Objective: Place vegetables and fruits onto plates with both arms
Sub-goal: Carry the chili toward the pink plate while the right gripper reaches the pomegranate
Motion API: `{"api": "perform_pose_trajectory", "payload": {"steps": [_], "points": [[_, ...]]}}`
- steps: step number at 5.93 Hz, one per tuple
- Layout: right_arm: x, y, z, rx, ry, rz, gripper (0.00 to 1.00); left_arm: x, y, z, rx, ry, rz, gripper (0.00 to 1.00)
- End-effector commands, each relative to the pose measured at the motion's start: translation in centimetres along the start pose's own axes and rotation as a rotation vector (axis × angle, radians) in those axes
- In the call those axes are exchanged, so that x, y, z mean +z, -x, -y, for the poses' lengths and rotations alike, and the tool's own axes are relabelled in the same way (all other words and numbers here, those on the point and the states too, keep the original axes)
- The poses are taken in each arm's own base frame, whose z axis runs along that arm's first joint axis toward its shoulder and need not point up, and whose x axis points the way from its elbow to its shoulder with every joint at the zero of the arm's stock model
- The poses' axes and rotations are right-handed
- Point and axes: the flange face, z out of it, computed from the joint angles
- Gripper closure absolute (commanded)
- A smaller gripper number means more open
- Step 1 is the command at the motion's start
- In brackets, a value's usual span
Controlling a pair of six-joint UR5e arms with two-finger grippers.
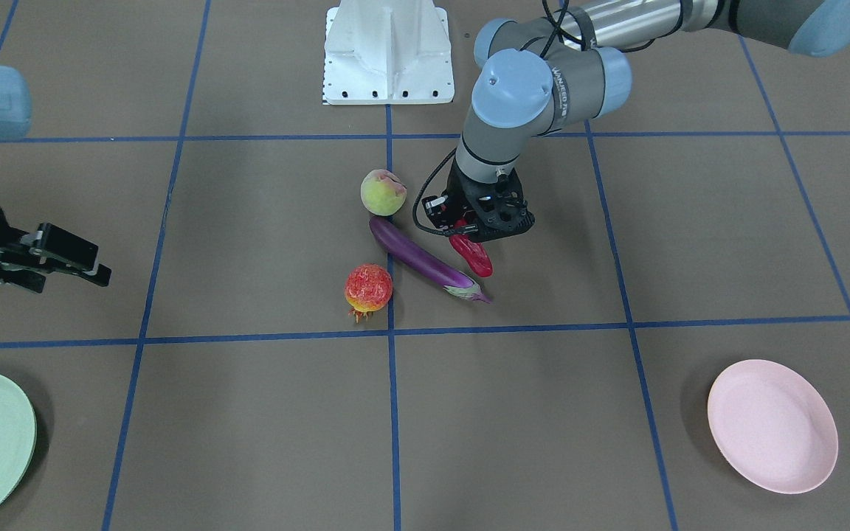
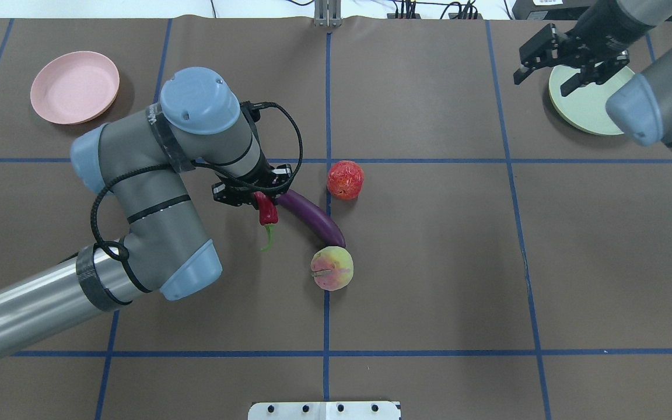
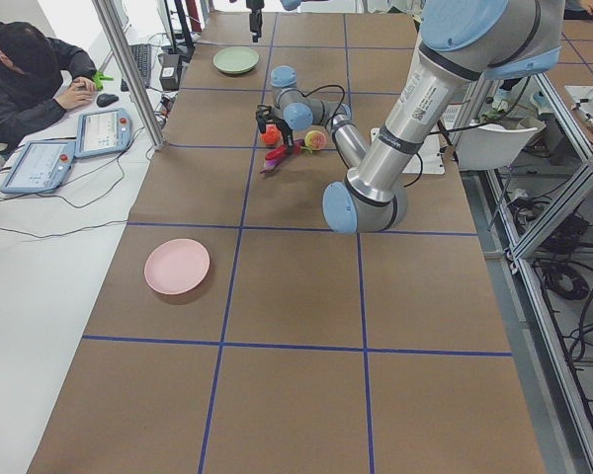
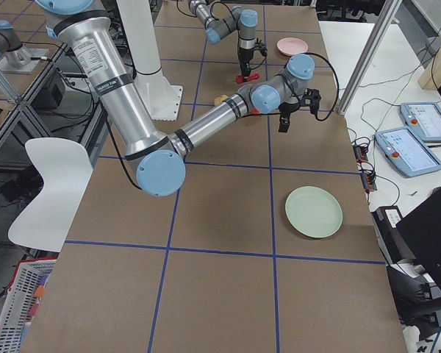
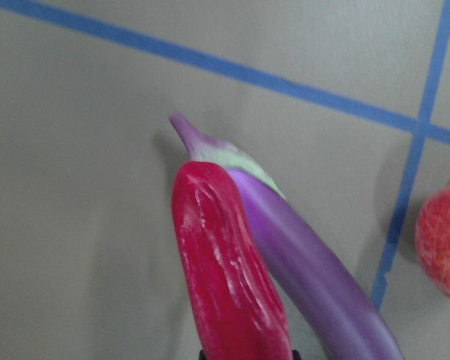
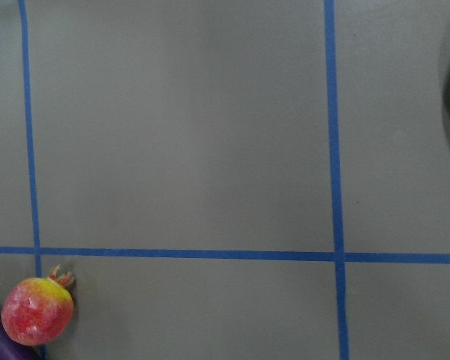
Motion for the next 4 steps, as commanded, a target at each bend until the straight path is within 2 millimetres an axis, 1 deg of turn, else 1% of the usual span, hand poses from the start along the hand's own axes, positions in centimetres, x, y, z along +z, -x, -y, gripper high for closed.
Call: {"api": "perform_pose_trajectory", "payload": {"steps": [1,2,3,4], "points": [[5.1,7.7,-1.8,0.033,-0.041,-0.063,0.01,-2.6,3.6,5.0,0.010,-0.046,0.063,1.00],[8.3,11.8,-3.0,0.046,-0.049,-0.091,0.01,-3.9,5.8,9.0,0.058,-0.078,0.086,1.00],[11.1,15.7,-4.0,0.088,-0.059,-0.111,0.01,-4.8,8.7,13.7,0.074,-0.098,0.121,1.00],[13.6,19.3,-4.6,0.093,-0.060,-0.135,0.01,-3.8,12.3,18.8,0.089,-0.096,0.175,1.00]]}}
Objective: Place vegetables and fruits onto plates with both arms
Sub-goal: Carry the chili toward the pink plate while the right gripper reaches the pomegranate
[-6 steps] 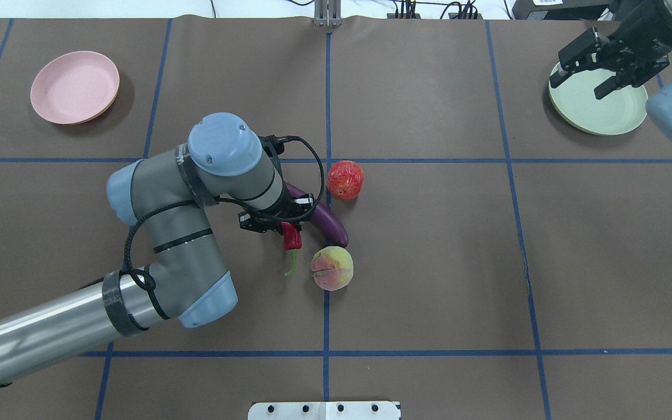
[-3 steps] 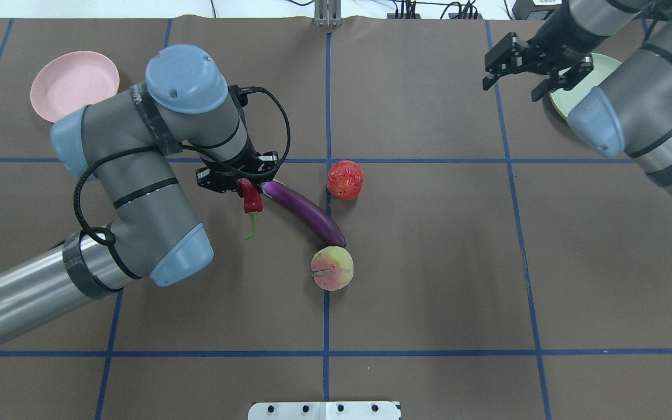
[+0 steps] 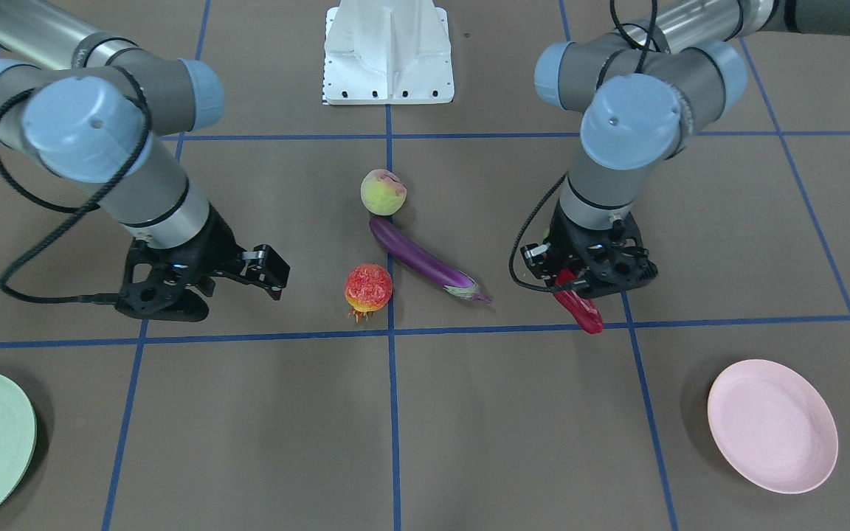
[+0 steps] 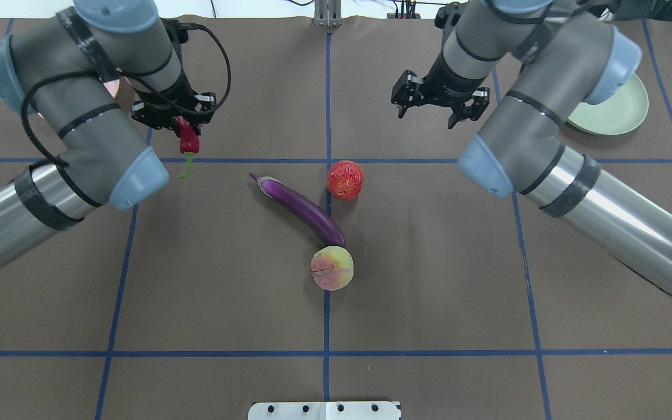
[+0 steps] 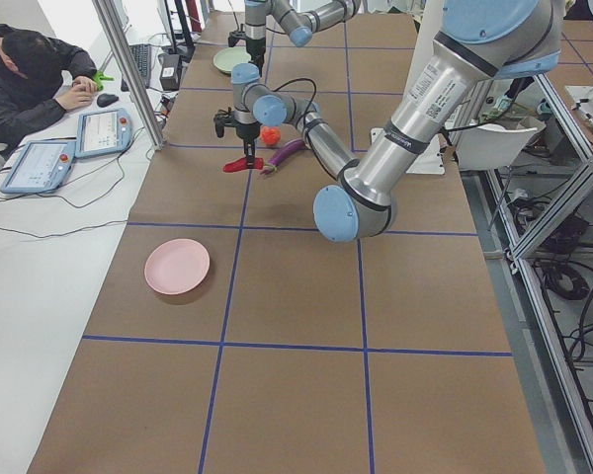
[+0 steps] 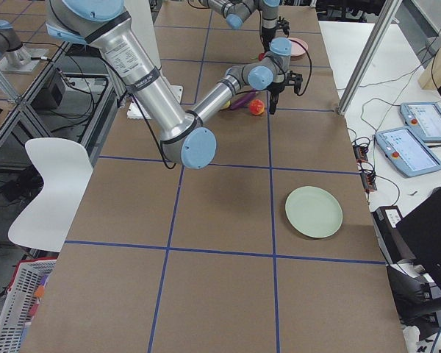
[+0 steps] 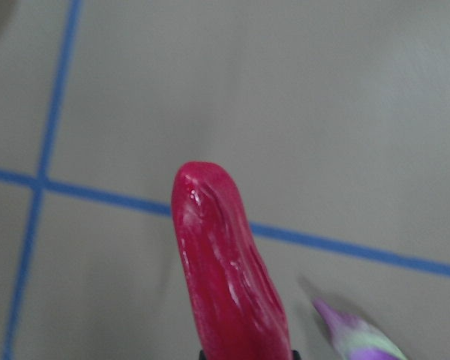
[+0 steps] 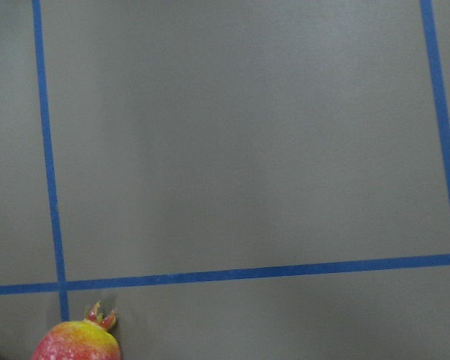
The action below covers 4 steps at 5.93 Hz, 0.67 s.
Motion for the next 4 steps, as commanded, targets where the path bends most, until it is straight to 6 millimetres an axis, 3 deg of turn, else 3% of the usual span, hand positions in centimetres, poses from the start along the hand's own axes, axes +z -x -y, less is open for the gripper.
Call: {"api": "perform_pose_trajectory", "payload": {"steps": [1,2,3,4], "points": [[3.6,6.6,-2.5,-0.010,-0.016,-0.041,0.01,2.8,7.2,8.7,0.026,-0.026,0.057,1.00],[4.4,8.7,-2.9,0.012,-0.024,-0.029,0.01,5.4,10.4,12.4,0.035,-0.053,0.052,1.00],[6.7,9.3,-3.6,0.039,-0.024,-0.025,0.01,6.0,13.1,16.4,0.065,-0.053,0.085,1.00],[8.4,10.0,-4.2,0.032,-0.039,-0.042,0.01,5.3,16.8,19.7,0.092,-0.049,0.121,1.00]]}}
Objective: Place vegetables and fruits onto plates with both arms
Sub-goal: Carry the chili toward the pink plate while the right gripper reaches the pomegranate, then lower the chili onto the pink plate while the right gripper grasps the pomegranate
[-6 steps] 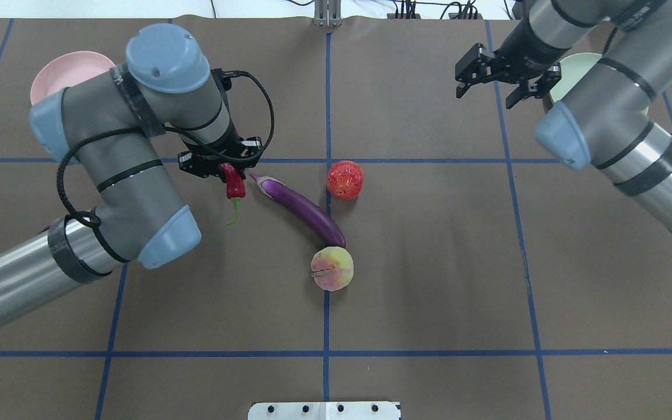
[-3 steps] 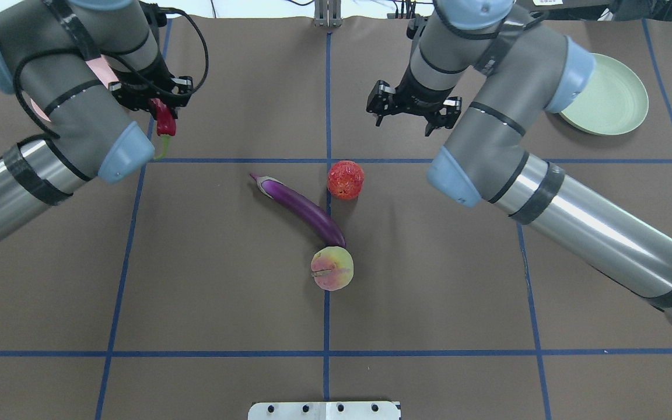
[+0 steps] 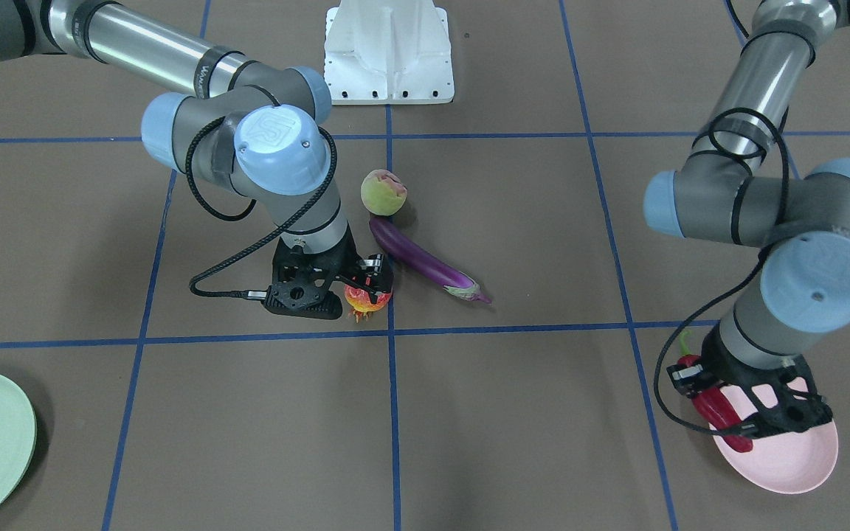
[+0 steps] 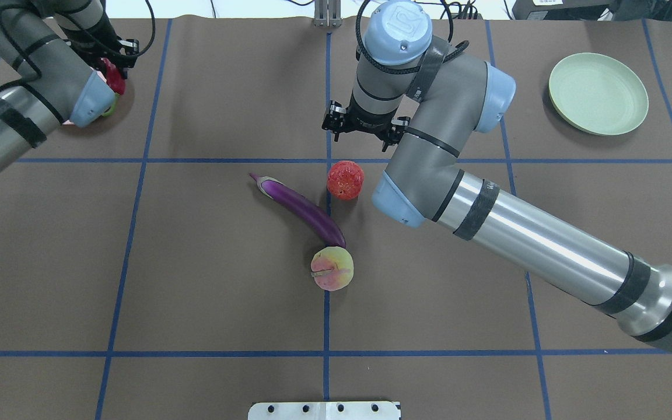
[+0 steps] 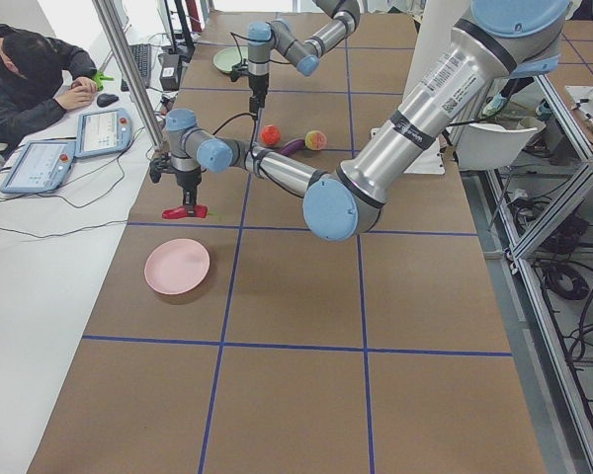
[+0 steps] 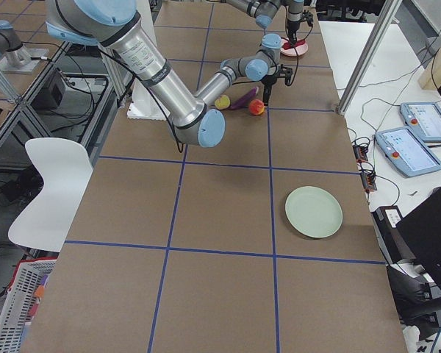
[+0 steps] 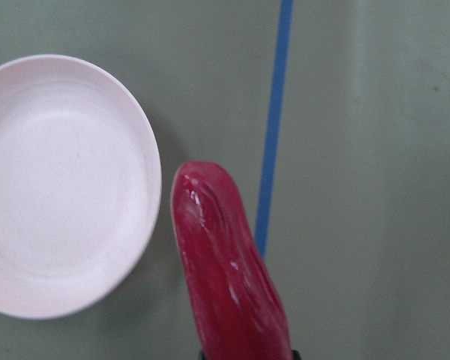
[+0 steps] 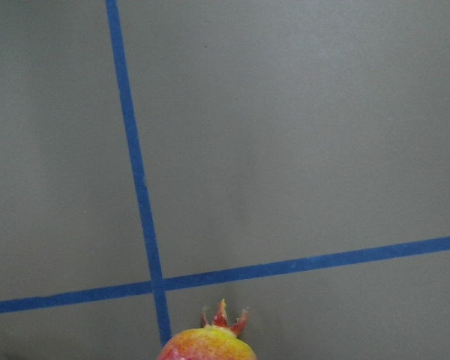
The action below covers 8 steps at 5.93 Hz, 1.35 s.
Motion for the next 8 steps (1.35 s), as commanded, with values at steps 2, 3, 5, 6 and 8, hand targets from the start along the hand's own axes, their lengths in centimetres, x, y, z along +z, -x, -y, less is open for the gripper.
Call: {"api": "perform_pose_trajectory", "payload": {"steps": [2,3,5,6,8], "points": [[2.8,1.2,-2.3,0.017,0.006,-0.014,0.01,3.9,8.6,5.5,0.048,-0.035,0.124,1.00],[2.8,1.2,-2.3,0.018,0.006,-0.014,0.01,7.0,9.3,5.5,0.063,-0.042,0.134,1.00],[3.5,1.1,-2.8,0.014,0.015,-0.021,0.01,9.9,7.1,3.6,0.108,-0.039,0.166,1.00],[4.3,1.1,-3.4,0.013,0.024,-0.032,0.01,9.9,7.1,3.6,0.124,-0.039,0.165,0.63],[5.5,1.0,-4.0,0.012,0.033,-0.050,0.01,9.6,7.9,4.1,0.202,-0.056,0.198,0.00]]}}
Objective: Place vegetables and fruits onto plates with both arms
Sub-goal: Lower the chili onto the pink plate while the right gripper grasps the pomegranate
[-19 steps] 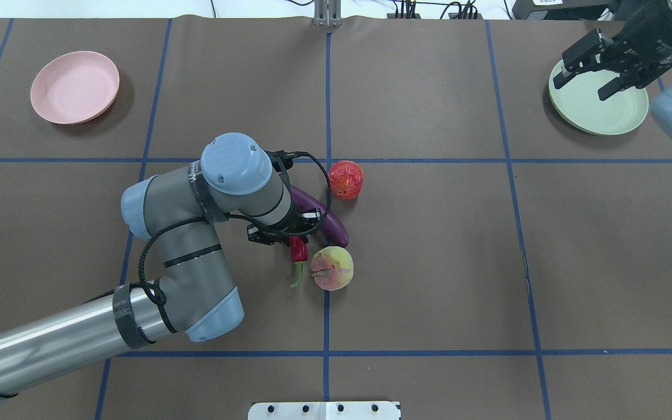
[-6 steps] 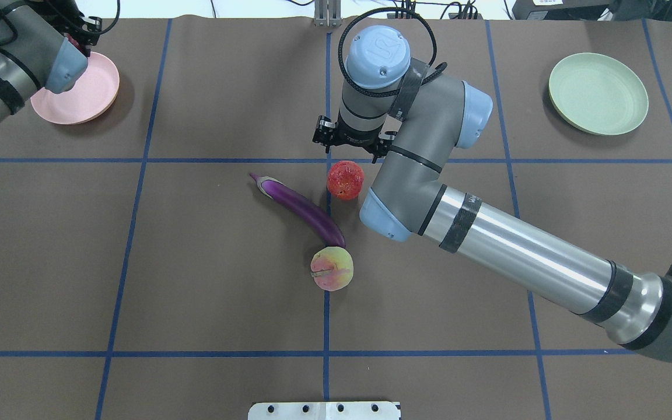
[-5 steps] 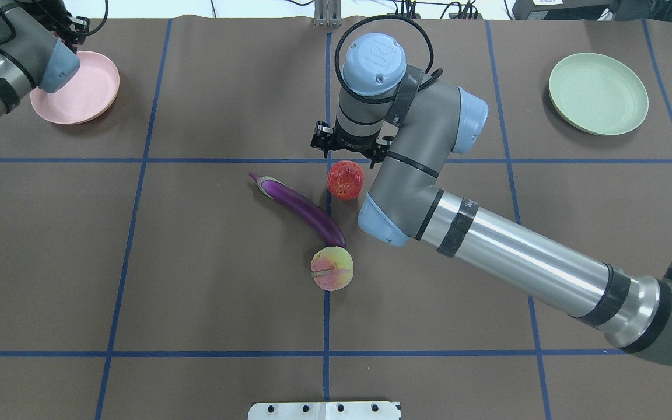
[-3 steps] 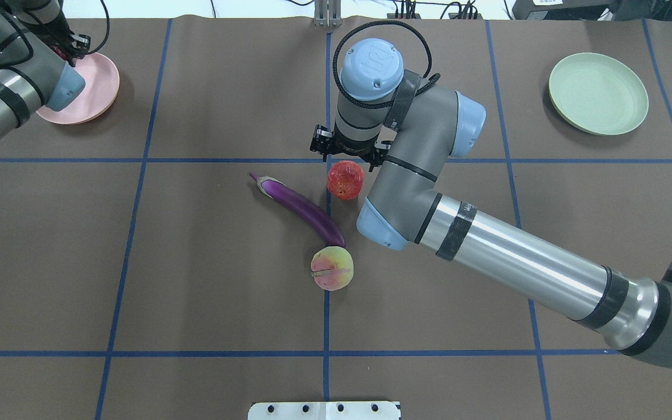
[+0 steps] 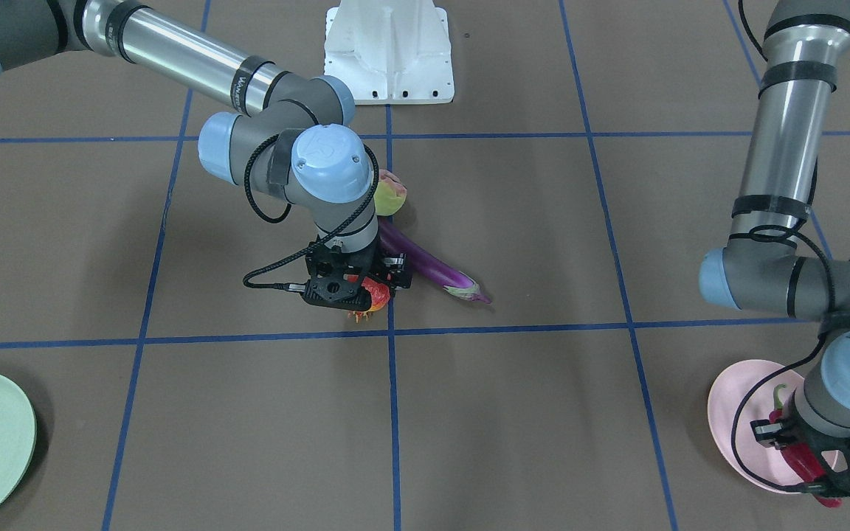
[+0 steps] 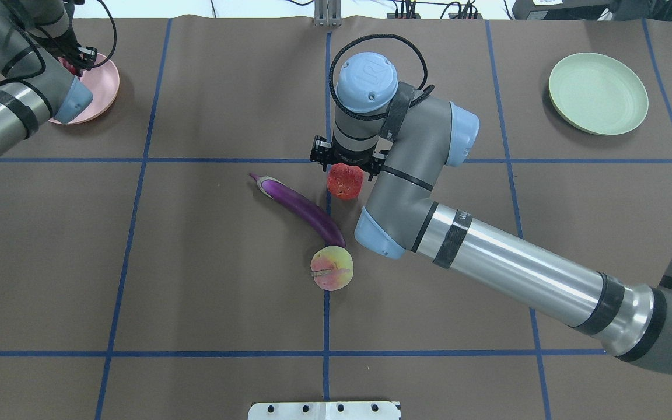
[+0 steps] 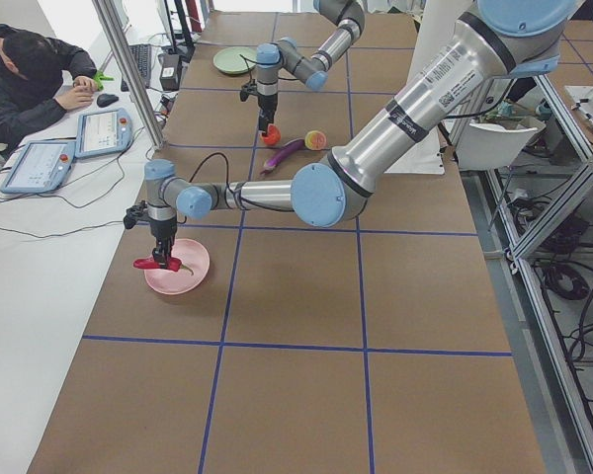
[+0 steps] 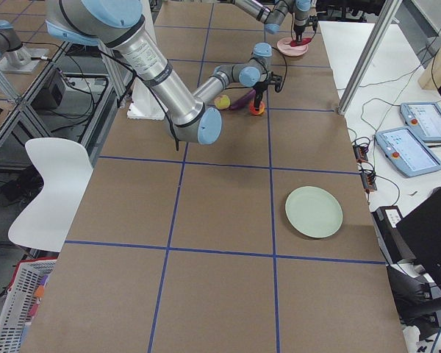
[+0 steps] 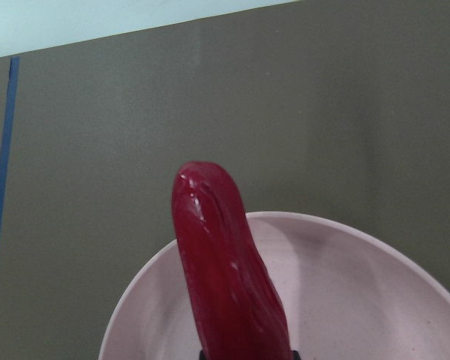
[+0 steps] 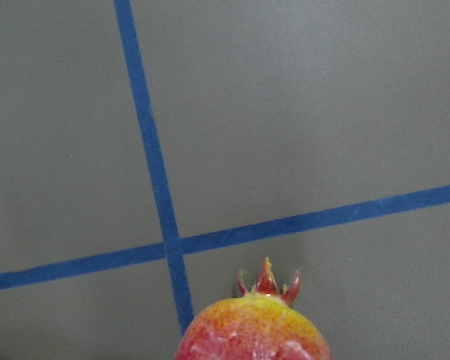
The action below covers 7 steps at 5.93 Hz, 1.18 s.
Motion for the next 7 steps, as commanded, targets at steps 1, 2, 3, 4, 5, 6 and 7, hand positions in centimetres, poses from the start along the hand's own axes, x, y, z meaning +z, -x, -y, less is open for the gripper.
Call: {"api": "perform_pose_trajectory", "payload": {"steps": [1,2,3,4,5,6,7], "points": [[0.4,0.3,-0.4,0.001,0.005,-0.004,0.04,-0.2,0.7,0.3,0.051,-0.011,0.017,0.00],[0.4,0.2,-0.4,0.022,0.005,-0.004,0.64,-0.9,0.8,0.7,0.047,-0.022,0.012,0.00],[0.0,0.3,-0.5,0.023,-0.016,0.003,1.00,-1.8,0.5,1.0,0.048,-0.034,0.005,0.00],[-1.0,0.7,-0.6,0.017,-0.022,0.020,1.00,-2.8,-0.1,1.3,0.051,-0.046,-0.009,0.00],[-4.7,0.9,0.4,0.018,-0.043,0.072,1.00,-3.8,-0.9,1.5,0.046,-0.052,-0.034,0.00],[-9.3,0.2,2.1,0.039,-0.060,0.103,1.00,-6.2,-2.9,1.6,0.039,-0.015,-0.119,0.00],[-14.1,-1.2,3.8,0.056,-0.092,0.126,1.00,-10.2,-7.0,0.7,-0.068,0.038,-0.202,0.00]]}}
